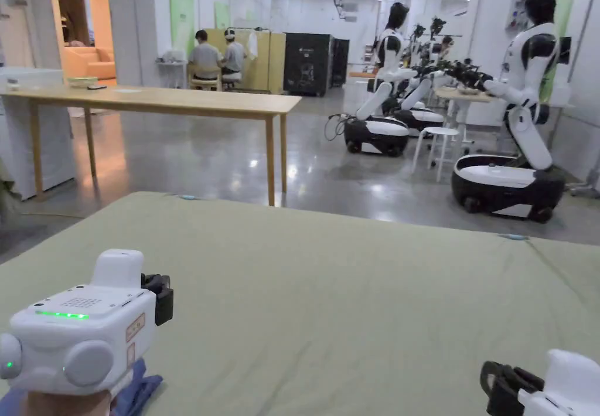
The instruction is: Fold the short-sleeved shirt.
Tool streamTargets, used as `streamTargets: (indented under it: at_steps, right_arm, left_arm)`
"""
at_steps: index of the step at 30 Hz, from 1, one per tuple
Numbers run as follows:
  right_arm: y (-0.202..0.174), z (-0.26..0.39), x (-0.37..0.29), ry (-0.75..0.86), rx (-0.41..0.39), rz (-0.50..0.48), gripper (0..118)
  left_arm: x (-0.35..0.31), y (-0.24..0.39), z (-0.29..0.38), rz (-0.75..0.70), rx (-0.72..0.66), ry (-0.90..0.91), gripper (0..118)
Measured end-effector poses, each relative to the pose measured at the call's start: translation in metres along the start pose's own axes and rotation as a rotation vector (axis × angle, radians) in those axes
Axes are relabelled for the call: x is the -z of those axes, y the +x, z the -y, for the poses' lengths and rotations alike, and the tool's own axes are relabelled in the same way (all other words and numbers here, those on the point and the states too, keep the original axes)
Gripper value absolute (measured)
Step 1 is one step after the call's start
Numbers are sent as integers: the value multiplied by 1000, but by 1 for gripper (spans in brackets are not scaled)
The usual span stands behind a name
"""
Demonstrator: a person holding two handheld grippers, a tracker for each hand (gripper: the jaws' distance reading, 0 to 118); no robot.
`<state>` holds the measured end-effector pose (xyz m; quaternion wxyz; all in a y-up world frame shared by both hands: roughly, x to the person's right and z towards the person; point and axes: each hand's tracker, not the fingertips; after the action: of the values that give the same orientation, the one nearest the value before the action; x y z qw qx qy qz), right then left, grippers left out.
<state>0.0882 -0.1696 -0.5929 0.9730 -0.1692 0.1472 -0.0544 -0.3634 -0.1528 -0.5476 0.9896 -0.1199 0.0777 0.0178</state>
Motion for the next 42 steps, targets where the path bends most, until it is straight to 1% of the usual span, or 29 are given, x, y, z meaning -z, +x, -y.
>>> streamTargets:
  at_steps: [1, 2, 3, 5, 7, 8, 9, 10, 11, 13, 14, 16, 17, 18, 20, 21, 22, 25, 26, 27, 28, 30, 32, 34, 35, 36, 38, 42]
  right_arm:
    - [1, -17, -4, 44, -30, 21, 4]
    - [2, -32, -6, 81, -56, 32, 4]
    - [3, -47, -9, 114, -79, 41, 4]
    - [3, -71, -12, 164, -128, 94, 4]
    - [4, -91, -17, 186, -143, 99, 5]
    - [6, -97, -22, 191, -144, 102, 7]
    - [7, -101, -27, 218, -140, 127, 10]
    - [8, -99, -32, 252, -118, 160, 10]
    - [10, -98, -35, 275, -104, 172, 10]
    - [13, -95, -34, 257, -121, 163, 10]
    - [13, -93, -34, 240, -143, 162, 10]
    - [13, -88, -36, 252, -182, 166, 10]
    - [13, -86, -38, 265, -184, 173, 10]
    - [13, -86, -39, 265, -179, 167, 13]
    - [15, -86, -39, 258, -165, 131, 25]
    - [15, -86, -39, 252, -159, 119, 35]
    - [15, -85, -39, 247, -156, 109, 42]
    - [12, -82, -39, 248, -153, 106, 58]
    - [11, -81, -39, 250, -156, 106, 63]
    - [10, -81, -39, 248, -160, 101, 72]
    - [8, -81, -38, 243, -163, 98, 74]
    - [7, -79, -38, 239, -168, 94, 76]
    - [5, -78, -38, 243, -173, 98, 88]
    - [4, -78, -37, 239, -174, 118, 103]
    - [3, -78, -37, 238, -173, 126, 111]
    - [3, -77, -37, 243, -175, 124, 117]
    - [3, -77, -40, 265, -175, 88, 118]
    - [-3, -82, -40, 242, -160, 86, 118]
  left_arm:
    - [-2, 25, -8, 52, -19, 33, 12]
    - [-6, 51, -15, 88, -18, 28, 12]
    - [-9, 74, -22, 92, 14, 44, 12]
    - [-12, 112, -36, 97, 87, 92, 12]
    - [-18, 138, -44, 100, 96, 104, 12]
    - [-22, 149, -46, 100, 98, 110, 12]
    - [-24, 158, -49, 110, 106, 108, 12]
    - [-27, 165, -50, 114, 105, 102, 12]
    - [-29, 171, -49, 114, 93, 94, 12]
    - [-31, 178, -50, 145, 92, 73, 12]
    - [-32, 180, -49, 151, 110, 74, 12]
    - [-34, 182, -49, 131, 134, 84, 12]
    - [-36, 183, -51, 131, 129, 88, 12]
    - [-37, 182, -52, 134, 119, 93, 12]
    - [-38, 180, -53, 134, 94, 98, 13]
    - [-38, 181, -53, 131, 89, 99, 21]
    - [-39, 181, -53, 130, 83, 103, 27]
    - [-42, 181, -51, 135, 79, 112, 47]
    - [-43, 182, -51, 136, 79, 112, 59]
    - [-43, 181, -51, 138, 79, 113, 75]
    - [-43, 182, -51, 139, 84, 112, 80]
    - [-44, 182, -52, 138, 86, 117, 81]
    - [-44, 182, -53, 141, 84, 125, 84]
    - [-44, 183, -53, 154, 78, 121, 107]
    - [-44, 183, -53, 158, 77, 124, 115]
    - [-46, 184, -53, 162, 77, 137, 118]
    - [-48, 188, -54, 156, 84, 144, 118]
    - [-49, 189, -58, 161, 102, 141, 118]
